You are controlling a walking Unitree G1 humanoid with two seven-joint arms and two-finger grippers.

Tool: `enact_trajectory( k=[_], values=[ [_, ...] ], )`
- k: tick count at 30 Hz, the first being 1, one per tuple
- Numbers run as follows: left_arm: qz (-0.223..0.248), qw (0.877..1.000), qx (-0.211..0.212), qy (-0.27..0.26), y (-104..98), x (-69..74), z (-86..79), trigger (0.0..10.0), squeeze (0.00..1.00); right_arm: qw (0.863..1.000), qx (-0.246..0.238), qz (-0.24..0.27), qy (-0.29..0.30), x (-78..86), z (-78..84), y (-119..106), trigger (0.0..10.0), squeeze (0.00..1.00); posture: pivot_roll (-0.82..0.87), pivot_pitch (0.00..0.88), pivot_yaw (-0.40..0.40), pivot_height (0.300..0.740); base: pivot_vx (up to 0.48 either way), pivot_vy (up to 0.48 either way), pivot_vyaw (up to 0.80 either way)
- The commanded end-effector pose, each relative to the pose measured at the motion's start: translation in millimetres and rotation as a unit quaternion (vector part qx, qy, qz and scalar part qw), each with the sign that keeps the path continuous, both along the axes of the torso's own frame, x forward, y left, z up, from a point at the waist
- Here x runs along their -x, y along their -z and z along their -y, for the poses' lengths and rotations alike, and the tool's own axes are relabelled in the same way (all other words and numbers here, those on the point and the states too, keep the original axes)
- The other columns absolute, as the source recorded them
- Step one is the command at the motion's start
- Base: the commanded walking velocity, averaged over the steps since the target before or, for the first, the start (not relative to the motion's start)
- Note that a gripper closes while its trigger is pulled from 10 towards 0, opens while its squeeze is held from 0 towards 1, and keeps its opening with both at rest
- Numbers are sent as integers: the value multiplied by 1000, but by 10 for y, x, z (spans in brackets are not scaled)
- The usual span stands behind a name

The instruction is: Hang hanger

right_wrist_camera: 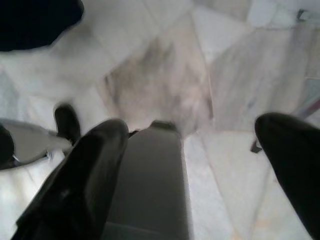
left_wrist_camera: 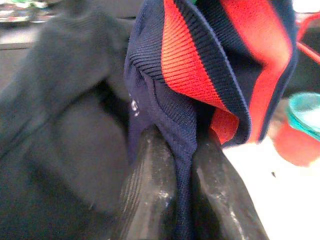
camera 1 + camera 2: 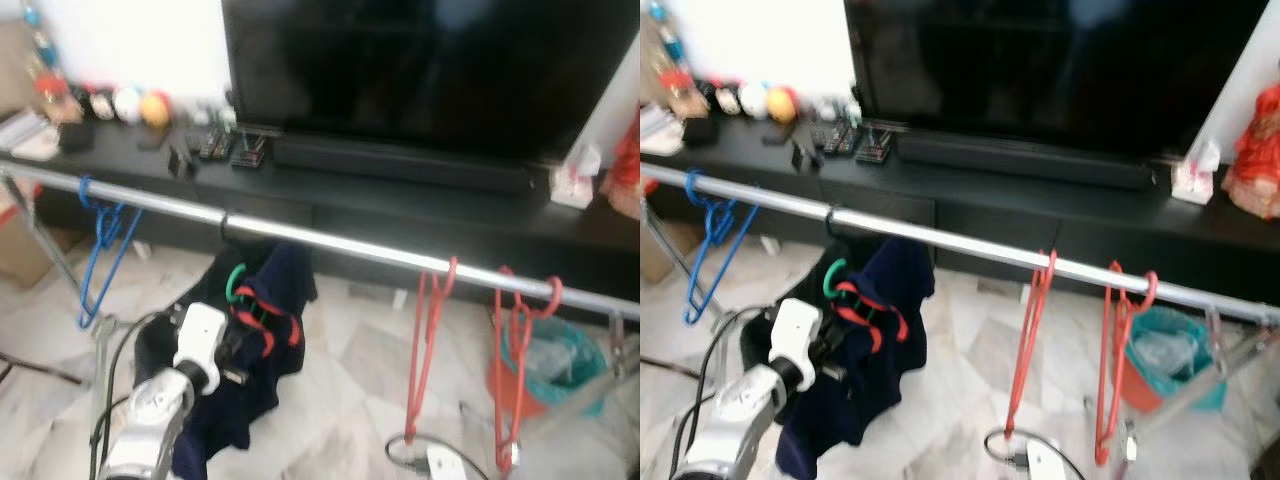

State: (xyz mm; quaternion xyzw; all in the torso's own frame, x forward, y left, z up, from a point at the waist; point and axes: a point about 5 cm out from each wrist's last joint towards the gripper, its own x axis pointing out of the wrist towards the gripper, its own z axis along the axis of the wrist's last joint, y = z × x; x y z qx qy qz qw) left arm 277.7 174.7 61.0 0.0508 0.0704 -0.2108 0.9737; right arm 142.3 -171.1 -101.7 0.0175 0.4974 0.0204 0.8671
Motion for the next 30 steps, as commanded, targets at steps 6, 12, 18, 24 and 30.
enact_trajectory(
  k=[6, 12, 18, 24, 30],
  values=[
    [3, 1000, 4, 2, -18, 4, 6, 10000, 0, 1000, 0, 5, 17, -11, 22, -7, 10000, 0, -137, 0, -32, 740, -251, 0, 0],
    [3, 1000, 4, 2, -19, 3, 5, 10000, 0, 1000, 1, 7, 20, -12, 23, -8, 10000, 0, -137, 0, -32, 740, -251, 0, 0],
    [3, 1000, 4, 2, -20, 0, 10, 10000, 0, 1000, 1, 8, 21, -16, 27, -10, 10000, 0, -137, 0, -33, 740, -250, 0, 0],
    [2, 1000, 5, 2, -18, 3, 10, 10000, 0, 1000, 0, 4, 21, -8, 24, -5, 10000, 0, -137, 0, -33, 740, -252, 0, -263],
    [2, 1000, 5, 2, -18, 2, 11, 10000, 0, 1000, 0, 4, 21, -6, 25, -5, 10000, 0, -138, 0, -33, 740, -252, 0, -761]
  ],
)
